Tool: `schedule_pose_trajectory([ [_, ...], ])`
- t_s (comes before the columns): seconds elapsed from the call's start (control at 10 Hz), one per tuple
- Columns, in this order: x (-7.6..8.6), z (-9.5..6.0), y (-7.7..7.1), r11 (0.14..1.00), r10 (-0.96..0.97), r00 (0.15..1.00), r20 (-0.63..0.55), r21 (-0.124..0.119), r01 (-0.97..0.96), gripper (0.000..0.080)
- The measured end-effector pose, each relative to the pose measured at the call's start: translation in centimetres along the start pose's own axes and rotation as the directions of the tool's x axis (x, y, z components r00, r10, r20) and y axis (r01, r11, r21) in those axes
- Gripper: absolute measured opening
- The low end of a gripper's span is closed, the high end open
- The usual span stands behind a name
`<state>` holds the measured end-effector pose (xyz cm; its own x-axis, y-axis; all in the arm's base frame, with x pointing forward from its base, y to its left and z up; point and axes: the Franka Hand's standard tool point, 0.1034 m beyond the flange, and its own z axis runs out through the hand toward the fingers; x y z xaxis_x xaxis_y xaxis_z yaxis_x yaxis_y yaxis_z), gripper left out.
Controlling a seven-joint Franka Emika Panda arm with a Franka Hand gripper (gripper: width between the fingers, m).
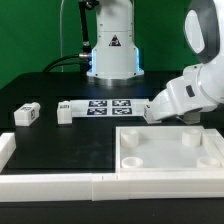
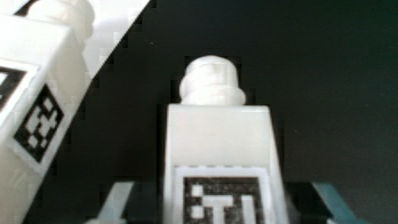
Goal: Assemble one leg
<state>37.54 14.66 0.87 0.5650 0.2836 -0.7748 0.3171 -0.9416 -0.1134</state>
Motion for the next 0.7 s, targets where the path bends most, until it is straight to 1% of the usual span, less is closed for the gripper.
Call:
schedule_pose_trajectory([
  [0.1,-0.9,-1.0,-0.1,1.0,-0.001,1.0,0.015,-0.004,0.001,0.0287],
  [0.2,-2.1,-2.2,-0.3,1.0,-0.002,1.0,0.028,-0.009,0.002,0.0287],
  [0.3,-3.6,-3.5,-0.6,1.0,0.012,0.999,0.043,-0.017,-0.011,0.0287],
  [0.4,-4.8,-5.1,-1.1,1.0,0.014,0.999,0.031,-0.026,-0.013,0.0288],
  [0.5,-4.9,-6.1,-1.0,1.0,0.01,1.0,-0.007,-0.023,-0.01,0.0288],
  [0.6,-4.6,-6.3,-0.9,1.0,0.011,1.0,-0.028,-0.023,-0.012,0.0288],
  [0.7,-4.1,-6.5,-0.9,1.0,0.012,0.997,-0.08,-0.025,-0.014,0.0288],
])
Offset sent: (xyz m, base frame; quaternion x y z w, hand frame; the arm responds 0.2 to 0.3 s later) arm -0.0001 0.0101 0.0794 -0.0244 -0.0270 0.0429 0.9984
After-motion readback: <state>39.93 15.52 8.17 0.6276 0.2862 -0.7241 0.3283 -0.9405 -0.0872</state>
